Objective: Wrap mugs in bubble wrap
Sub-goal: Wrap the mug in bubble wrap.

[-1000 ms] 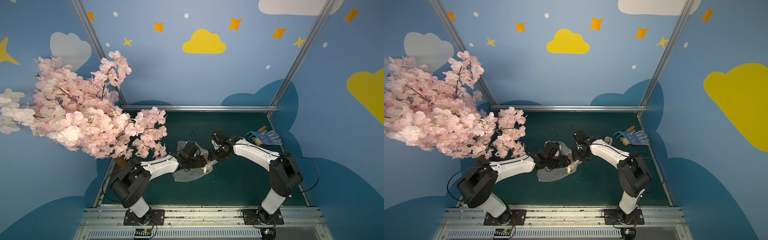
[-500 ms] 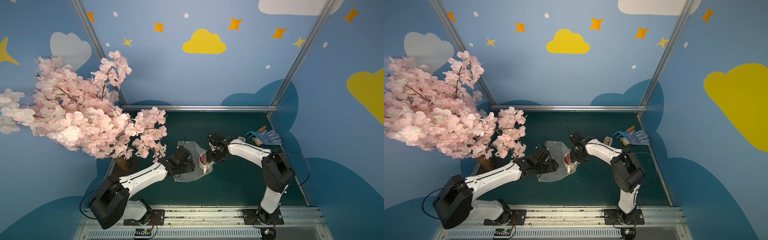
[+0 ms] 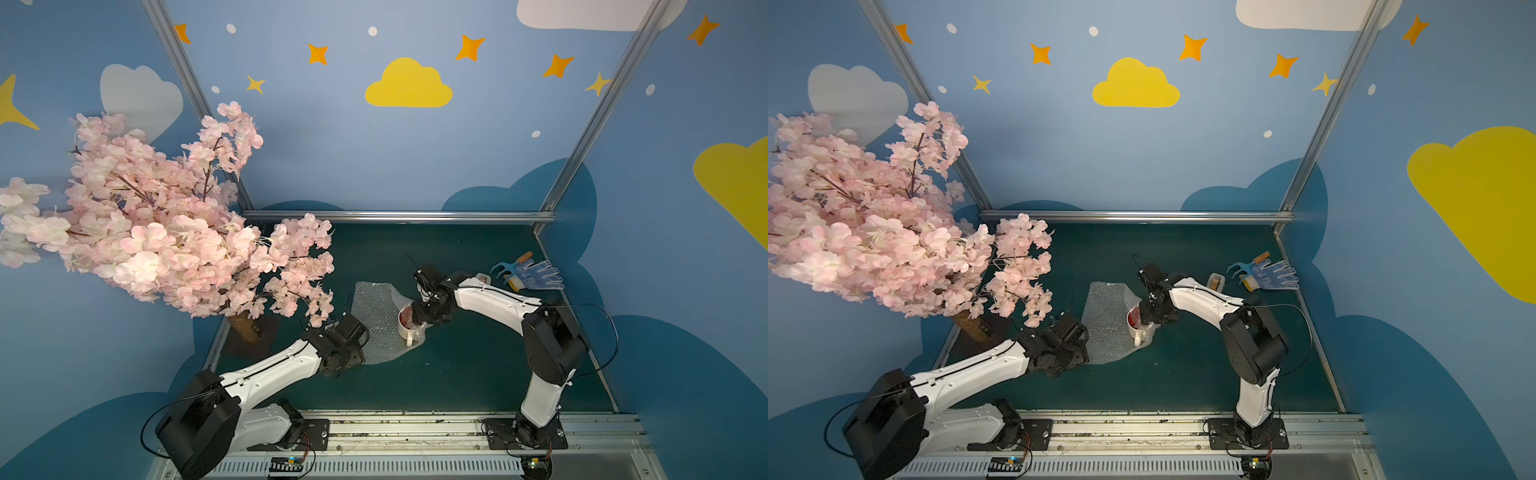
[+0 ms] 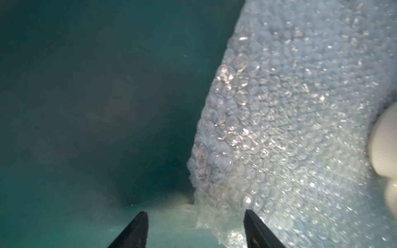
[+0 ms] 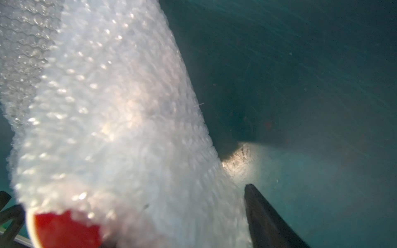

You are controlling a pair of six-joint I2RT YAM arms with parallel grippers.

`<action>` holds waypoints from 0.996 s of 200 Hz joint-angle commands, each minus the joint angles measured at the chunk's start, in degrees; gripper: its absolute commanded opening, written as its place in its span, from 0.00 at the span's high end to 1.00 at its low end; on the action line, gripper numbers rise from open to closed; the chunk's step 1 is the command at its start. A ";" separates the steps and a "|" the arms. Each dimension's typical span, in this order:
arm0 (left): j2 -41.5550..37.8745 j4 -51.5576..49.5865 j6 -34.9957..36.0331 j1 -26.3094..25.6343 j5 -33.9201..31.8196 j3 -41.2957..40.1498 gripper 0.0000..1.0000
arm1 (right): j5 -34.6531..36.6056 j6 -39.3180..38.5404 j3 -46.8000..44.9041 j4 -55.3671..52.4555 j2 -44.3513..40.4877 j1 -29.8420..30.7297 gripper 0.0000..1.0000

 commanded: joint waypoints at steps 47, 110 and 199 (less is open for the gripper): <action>5.92 2.82 -0.94 1.62 -0.26 2.57 0.44 | -0.05 -0.52 0.98 -1.58 1.18 0.78 0.37; 9.33 3.47 0.75 1.76 1.31 6.24 0.79 | -0.11 -0.34 0.20 -1.25 1.09 0.80 0.39; 0.25 11.62 8.38 1.58 12.71 12.17 0.96 | -3.65 0.10 -0.67 0.93 1.22 0.03 0.39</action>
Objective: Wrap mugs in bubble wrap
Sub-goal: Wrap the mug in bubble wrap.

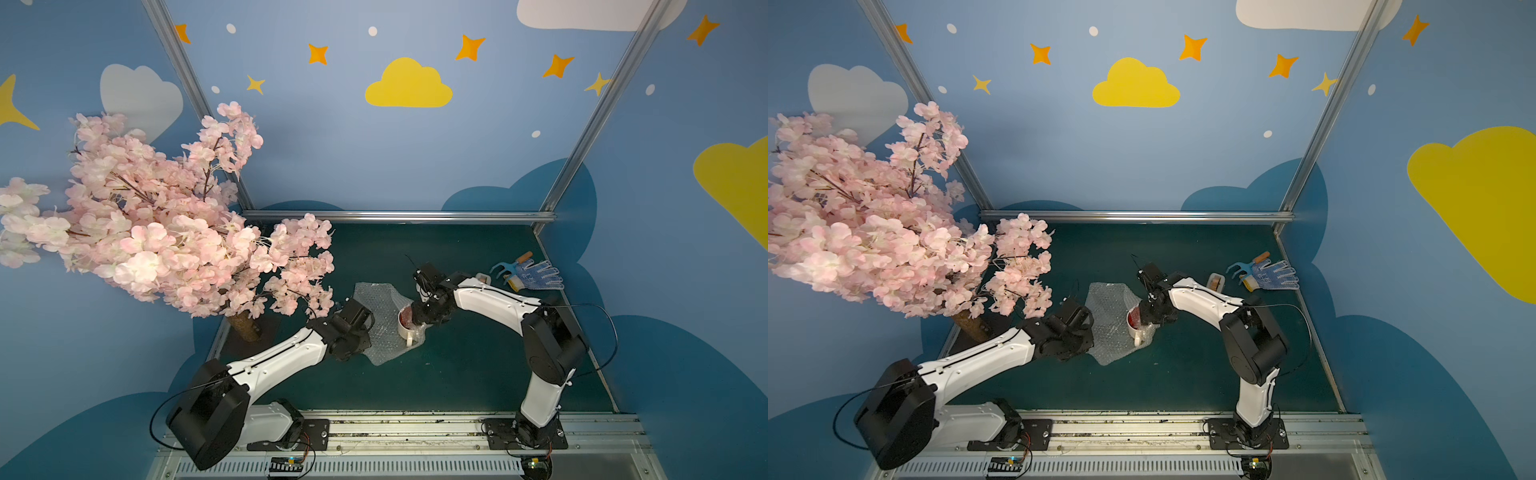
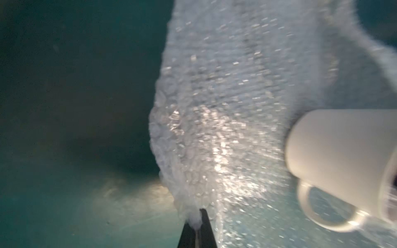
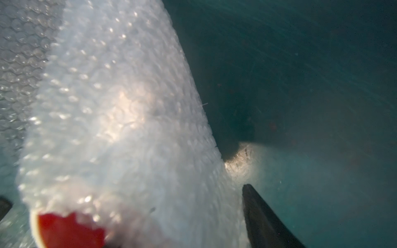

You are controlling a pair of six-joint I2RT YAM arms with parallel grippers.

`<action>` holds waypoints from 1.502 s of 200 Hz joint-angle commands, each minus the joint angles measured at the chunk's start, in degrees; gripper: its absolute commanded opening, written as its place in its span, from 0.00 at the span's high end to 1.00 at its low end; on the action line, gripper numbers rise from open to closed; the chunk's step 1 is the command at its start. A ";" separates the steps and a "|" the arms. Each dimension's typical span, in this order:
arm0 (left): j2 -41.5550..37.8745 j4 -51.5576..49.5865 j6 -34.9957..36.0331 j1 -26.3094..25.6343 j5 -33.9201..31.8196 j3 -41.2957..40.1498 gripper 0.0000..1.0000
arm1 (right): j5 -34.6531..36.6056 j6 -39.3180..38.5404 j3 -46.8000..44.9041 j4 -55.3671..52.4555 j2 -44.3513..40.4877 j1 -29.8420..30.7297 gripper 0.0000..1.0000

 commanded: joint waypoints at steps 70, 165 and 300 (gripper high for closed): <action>7.57 15.00 5.76 -0.76 13.99 16.27 0.96 | -11.05 1.60 -2.54 5.44 0.92 -2.37 0.40; 18.40 25.12 0.08 -2.65 12.82 15.30 0.96 | -18.44 3.17 -5.12 9.61 -2.10 -5.43 0.41; 25.94 23.02 -2.89 -2.69 11.20 15.16 0.96 | -12.69 1.49 -9.35 7.20 -15.00 -6.76 0.36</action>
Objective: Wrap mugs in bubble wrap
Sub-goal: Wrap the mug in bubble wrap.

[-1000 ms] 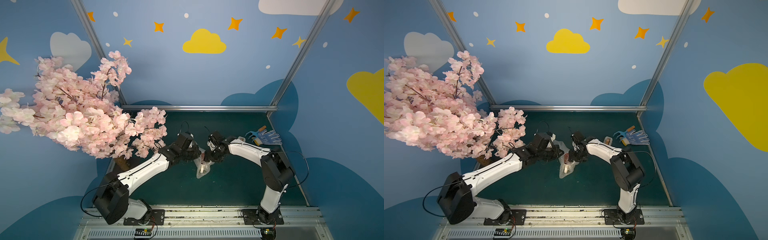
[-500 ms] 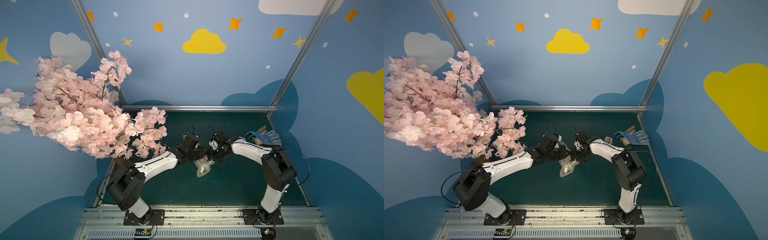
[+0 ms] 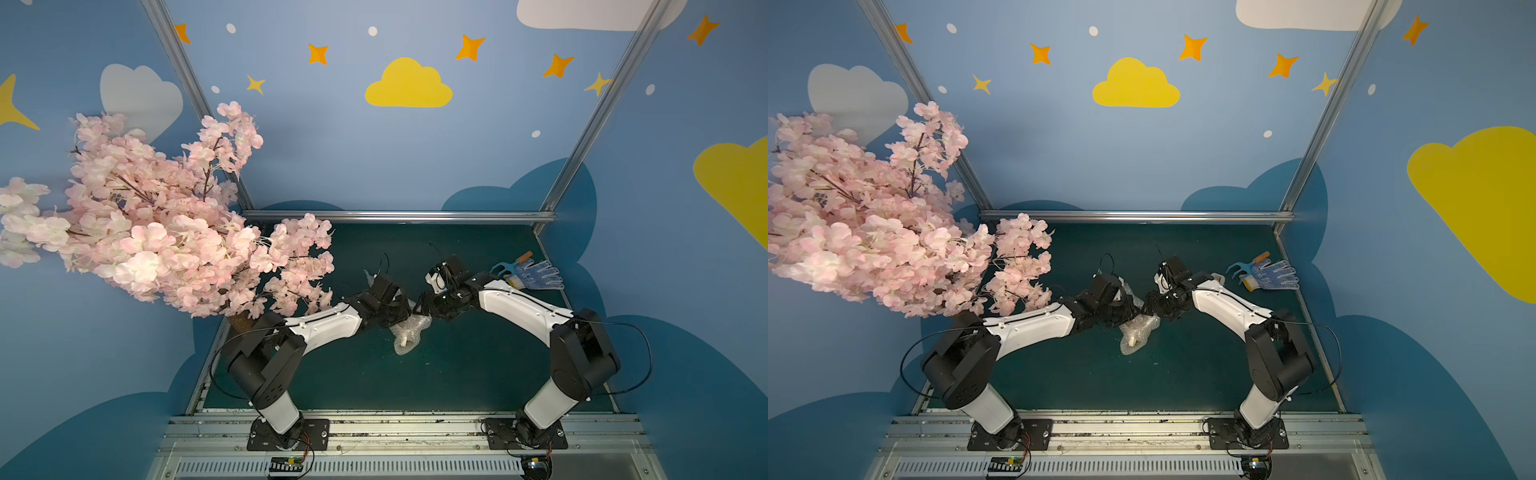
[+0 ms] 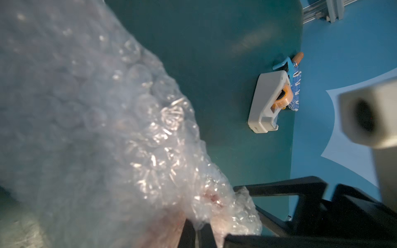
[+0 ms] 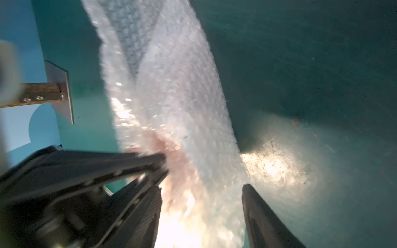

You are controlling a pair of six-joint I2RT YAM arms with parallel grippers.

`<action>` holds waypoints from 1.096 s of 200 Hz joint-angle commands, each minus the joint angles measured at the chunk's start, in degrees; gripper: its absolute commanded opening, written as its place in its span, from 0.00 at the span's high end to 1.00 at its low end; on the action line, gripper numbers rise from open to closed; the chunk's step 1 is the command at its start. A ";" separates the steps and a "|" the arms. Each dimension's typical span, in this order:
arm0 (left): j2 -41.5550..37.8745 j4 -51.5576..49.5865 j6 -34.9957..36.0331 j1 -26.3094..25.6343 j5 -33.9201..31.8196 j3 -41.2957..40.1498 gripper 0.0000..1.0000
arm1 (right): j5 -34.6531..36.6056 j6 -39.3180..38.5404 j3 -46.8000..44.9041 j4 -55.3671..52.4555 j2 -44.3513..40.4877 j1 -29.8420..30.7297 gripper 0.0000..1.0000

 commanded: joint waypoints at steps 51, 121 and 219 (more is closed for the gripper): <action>4.90 -4.70 -1.14 -0.16 0.85 2.57 0.96 | 0.42 -1.82 -4.61 1.12 -5.26 0.50 0.24; 5.27 -4.87 -1.32 -0.20 1.26 2.66 0.96 | -0.66 -0.91 -3.16 3.49 -0.50 0.81 0.24; 4.31 -4.93 -1.67 0.91 0.46 2.32 0.96 | 2.15 -1.18 -4.29 1.96 4.25 1.47 0.33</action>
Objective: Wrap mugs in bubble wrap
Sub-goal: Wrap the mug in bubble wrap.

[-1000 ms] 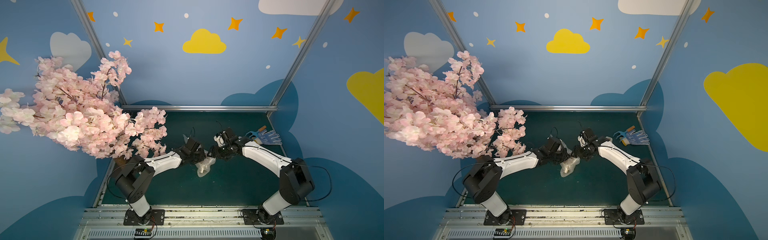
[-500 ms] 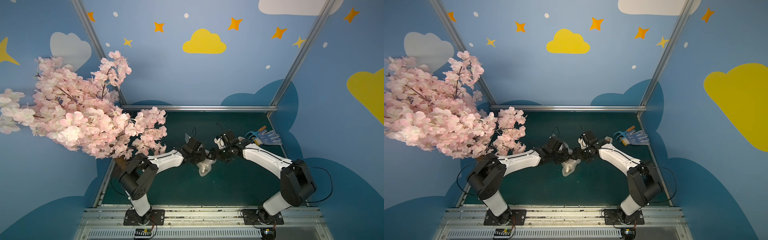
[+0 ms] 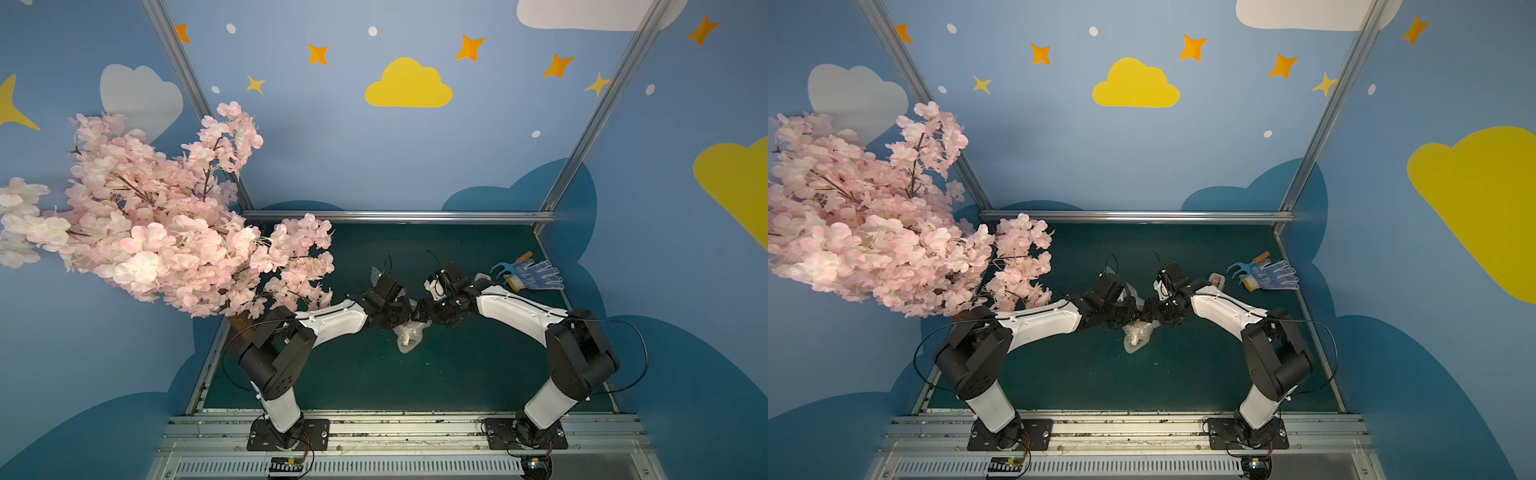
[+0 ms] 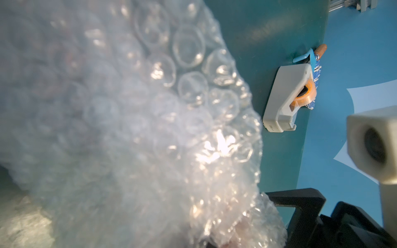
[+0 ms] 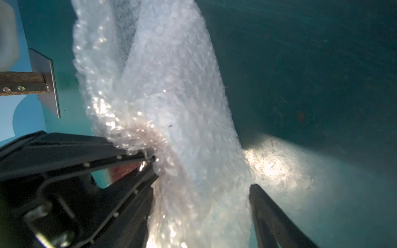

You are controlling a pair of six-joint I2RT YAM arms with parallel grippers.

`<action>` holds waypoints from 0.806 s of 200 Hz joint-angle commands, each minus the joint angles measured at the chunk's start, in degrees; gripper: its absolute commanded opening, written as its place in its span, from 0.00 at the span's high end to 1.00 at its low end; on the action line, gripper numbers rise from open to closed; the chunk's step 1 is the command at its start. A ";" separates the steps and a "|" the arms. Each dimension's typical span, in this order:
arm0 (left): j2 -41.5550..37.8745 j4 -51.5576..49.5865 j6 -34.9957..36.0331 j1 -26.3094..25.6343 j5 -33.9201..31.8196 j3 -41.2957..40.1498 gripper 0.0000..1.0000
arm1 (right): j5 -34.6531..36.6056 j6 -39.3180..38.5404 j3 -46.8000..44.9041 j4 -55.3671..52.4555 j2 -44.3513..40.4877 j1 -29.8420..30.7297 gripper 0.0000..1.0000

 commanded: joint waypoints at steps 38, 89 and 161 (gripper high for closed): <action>-1.08 -3.03 2.23 1.65 -0.76 1.36 0.87 | 3.82 -0.92 0.92 -3.81 4.41 0.77 0.34; -5.11 -7.59 7.30 2.90 -3.66 3.77 0.77 | 4.28 -2.37 2.59 -5.29 6.28 1.03 0.35; -8.66 -11.94 10.05 5.78 -10.15 1.93 0.50 | 6.76 -6.00 5.81 -9.19 8.91 1.21 0.36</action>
